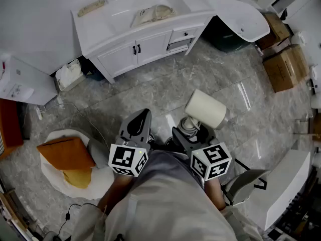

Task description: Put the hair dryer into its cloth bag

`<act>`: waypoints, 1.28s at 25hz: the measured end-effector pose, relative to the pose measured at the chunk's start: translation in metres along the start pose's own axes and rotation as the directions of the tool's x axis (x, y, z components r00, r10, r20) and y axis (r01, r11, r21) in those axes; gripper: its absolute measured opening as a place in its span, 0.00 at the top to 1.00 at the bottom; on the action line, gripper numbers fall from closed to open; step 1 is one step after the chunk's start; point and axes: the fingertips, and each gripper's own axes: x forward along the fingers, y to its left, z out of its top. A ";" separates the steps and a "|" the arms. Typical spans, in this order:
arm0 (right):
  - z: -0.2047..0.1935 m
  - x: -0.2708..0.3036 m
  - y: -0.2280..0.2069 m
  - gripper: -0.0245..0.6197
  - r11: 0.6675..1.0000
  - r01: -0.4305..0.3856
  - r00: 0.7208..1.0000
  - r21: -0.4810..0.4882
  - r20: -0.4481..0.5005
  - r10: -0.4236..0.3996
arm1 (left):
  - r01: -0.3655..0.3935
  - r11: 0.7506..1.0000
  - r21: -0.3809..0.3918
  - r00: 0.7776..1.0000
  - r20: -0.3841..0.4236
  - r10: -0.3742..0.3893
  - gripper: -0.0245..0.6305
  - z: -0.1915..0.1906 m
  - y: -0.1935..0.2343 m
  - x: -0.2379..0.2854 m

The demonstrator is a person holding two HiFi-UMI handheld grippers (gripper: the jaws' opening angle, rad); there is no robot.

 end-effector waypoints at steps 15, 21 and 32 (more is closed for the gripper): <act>0.003 0.003 -0.003 0.49 0.999 0.006 1.000 0.033 0.013 -0.007 | 0.024 1.000 -0.010 1.000 -0.010 -0.024 0.95 -0.003 0.006 -0.003; 0.003 0.012 -0.020 0.49 0.999 0.012 1.000 0.036 -0.011 -0.012 | 0.003 1.000 -0.027 0.999 -0.032 -0.004 0.95 -0.010 0.016 0.001; 0.045 0.055 -0.078 0.49 1.000 -0.006 1.000 0.016 -0.017 0.006 | -0.068 0.998 -0.006 0.997 -0.027 0.068 0.96 0.010 0.043 0.067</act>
